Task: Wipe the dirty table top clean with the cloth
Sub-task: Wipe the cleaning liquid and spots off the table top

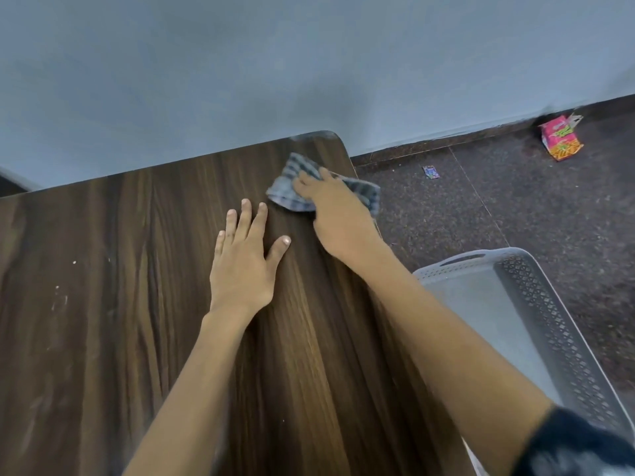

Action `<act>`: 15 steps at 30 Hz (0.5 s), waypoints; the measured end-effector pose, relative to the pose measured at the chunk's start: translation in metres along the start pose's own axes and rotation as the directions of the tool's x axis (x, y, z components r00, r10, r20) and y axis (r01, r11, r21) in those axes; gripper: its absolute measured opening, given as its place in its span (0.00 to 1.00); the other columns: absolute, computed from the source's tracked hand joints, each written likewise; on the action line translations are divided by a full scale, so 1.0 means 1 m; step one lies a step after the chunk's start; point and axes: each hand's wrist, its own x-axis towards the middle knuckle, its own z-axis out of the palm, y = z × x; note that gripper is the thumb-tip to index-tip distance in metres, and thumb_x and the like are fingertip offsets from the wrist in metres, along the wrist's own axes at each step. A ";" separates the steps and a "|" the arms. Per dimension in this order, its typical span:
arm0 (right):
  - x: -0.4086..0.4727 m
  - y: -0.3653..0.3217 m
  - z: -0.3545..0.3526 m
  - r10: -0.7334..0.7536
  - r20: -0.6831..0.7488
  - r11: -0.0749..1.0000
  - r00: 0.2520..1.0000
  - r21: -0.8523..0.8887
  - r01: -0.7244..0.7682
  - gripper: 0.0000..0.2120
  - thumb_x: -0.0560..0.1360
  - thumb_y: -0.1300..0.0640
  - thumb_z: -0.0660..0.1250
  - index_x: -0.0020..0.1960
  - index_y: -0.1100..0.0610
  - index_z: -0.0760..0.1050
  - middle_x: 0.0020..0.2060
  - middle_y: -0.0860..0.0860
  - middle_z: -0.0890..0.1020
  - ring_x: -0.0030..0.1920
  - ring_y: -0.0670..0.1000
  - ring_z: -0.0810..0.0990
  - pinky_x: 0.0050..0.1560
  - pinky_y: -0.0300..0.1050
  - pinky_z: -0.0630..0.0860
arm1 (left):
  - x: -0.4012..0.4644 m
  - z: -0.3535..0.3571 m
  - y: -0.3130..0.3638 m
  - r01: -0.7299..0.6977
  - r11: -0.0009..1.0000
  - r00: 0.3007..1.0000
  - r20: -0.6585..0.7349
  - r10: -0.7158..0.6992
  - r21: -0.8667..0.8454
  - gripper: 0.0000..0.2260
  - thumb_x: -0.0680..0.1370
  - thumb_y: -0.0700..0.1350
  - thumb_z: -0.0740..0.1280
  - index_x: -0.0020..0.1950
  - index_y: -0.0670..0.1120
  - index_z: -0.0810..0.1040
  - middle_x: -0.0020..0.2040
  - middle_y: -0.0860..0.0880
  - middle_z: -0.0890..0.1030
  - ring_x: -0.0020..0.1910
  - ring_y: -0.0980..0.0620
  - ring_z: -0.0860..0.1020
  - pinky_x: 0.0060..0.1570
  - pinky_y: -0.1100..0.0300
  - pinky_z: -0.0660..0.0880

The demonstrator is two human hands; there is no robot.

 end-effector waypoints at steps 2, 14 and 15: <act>-0.007 0.012 -0.001 0.056 -0.075 0.998 0.996 -0.002 -0.056 0.29 0.76 0.69 0.57 0.74 0.53 0.58 0.74 0.51 0.59 0.75 0.54 0.52 0.74 0.50 0.56 | 0.000 0.001 0.000 -0.001 1.000 1.000 0.007 0.000 0.027 0.28 0.79 0.58 0.49 0.76 0.49 0.47 0.77 0.49 0.45 0.76 0.50 0.42 0.73 0.55 0.43; 0.074 -0.039 0.017 -0.063 -0.044 0.997 0.997 0.038 0.065 0.25 0.78 0.65 0.55 0.74 0.53 0.59 0.74 0.56 0.60 0.74 0.56 0.58 0.71 0.47 0.58 | 0.002 0.003 -0.002 0.012 1.000 1.000 -0.010 -0.011 0.004 0.32 0.79 0.58 0.50 0.76 0.43 0.43 0.77 0.46 0.45 0.76 0.50 0.43 0.72 0.56 0.42; 0.064 -0.038 0.019 -0.109 0.001 0.993 0.994 0.047 0.108 0.27 0.77 0.67 0.55 0.74 0.52 0.58 0.75 0.55 0.57 0.74 0.56 0.56 0.72 0.47 0.56 | 0.001 0.004 -0.002 0.020 1.000 0.999 -0.027 -0.020 -0.022 0.33 0.79 0.58 0.52 0.75 0.42 0.43 0.77 0.45 0.46 0.76 0.50 0.44 0.72 0.57 0.43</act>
